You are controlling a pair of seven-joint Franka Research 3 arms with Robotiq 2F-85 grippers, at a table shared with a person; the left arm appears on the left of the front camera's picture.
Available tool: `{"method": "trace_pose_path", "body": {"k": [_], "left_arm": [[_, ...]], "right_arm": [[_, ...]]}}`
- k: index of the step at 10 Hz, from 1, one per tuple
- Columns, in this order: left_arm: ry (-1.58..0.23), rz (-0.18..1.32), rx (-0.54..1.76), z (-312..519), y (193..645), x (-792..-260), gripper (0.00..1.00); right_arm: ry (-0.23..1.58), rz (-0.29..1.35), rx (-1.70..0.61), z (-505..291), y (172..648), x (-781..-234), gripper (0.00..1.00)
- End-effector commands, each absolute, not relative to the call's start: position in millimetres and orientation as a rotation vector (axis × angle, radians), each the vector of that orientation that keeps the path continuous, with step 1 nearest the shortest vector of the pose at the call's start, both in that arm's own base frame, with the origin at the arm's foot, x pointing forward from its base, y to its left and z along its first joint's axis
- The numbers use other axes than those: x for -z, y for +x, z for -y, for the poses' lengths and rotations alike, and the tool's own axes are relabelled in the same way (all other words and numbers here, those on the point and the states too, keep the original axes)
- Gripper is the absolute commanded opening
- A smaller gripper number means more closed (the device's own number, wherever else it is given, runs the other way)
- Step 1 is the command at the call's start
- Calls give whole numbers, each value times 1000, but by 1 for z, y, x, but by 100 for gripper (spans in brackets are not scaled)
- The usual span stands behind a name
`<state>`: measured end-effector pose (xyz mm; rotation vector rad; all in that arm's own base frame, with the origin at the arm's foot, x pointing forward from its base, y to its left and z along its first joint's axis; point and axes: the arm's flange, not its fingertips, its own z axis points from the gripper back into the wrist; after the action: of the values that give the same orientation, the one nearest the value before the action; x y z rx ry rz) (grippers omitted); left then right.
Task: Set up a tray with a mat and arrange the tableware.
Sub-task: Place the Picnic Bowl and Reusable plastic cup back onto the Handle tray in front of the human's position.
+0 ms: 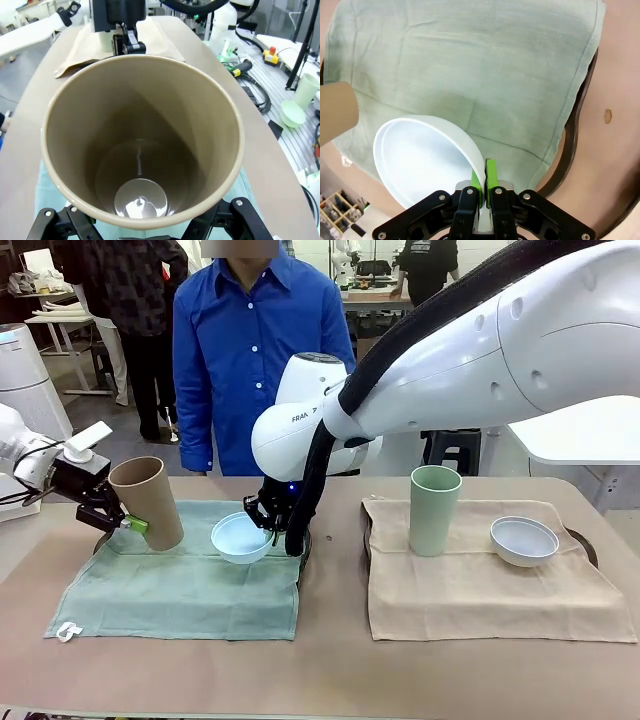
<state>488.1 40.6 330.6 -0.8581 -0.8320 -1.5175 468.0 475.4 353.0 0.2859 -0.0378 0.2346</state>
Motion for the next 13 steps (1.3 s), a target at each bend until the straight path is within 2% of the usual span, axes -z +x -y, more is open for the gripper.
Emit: {"method": "trace_pose_path", "body": {"k": [1, 9, 10, 11, 12, 13], "left_arm": [[-859, 833, 1481, -38, 499, -328, 85], [-835, 797, 1533, -29, 497, -296, 85], [-829, 798, 1527, -27, 496, -295, 100], [-822, 791, 1534, -28, 494, -298, 100], [-804, 780, 1541, -29, 493, -299, 100], [-775, 748, 1534, -32, 493, -300, 100]], "right_arm": [[287, 67, -261, -475, 472, -345, 5], [246, 21, -256, -475, 479, -324, 5], [234, 17, -248, -474, 479, -323, 42], [226, 20, -243, -475, 478, -325, 63], [201, 25, -240, -474, 477, -329, 100], [154, 24, -222, -474, 477, -336, 100]]}}
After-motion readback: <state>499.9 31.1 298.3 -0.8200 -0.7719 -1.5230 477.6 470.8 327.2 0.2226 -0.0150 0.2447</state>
